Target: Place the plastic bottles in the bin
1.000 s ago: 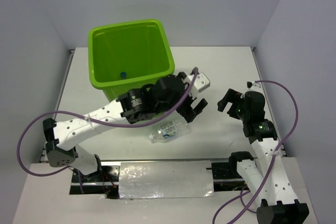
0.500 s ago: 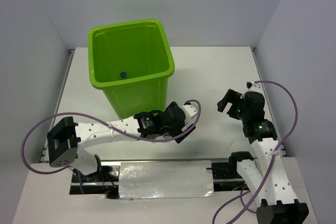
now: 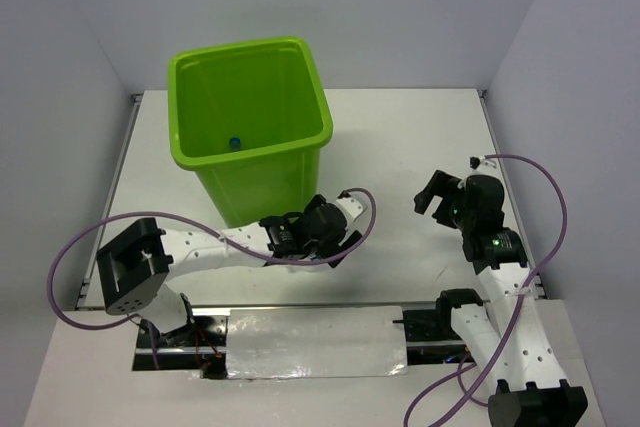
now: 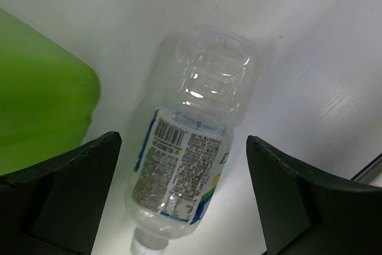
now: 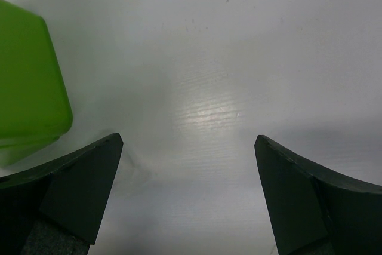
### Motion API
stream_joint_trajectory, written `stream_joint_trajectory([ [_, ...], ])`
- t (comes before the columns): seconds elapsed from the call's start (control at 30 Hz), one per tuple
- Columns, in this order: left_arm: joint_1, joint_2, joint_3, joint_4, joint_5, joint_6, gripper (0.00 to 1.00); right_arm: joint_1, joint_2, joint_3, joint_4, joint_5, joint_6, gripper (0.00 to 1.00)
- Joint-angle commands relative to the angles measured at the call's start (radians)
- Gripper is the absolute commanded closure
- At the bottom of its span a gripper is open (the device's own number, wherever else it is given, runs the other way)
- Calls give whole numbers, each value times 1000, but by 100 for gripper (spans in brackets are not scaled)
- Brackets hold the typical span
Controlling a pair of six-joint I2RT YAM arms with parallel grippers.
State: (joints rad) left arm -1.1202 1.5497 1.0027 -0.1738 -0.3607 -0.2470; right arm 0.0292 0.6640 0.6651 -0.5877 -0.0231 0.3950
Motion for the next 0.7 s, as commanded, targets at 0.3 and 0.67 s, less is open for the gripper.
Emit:
stream_joint_trajectory([
  [0.3,19,75,-70,112,135,-110,6,-9,-21,-9,37,-1,-5,0],
  [0.67,0,-6,32,73,138,-60,44,-21,-17,-5,2,87,30,0],
])
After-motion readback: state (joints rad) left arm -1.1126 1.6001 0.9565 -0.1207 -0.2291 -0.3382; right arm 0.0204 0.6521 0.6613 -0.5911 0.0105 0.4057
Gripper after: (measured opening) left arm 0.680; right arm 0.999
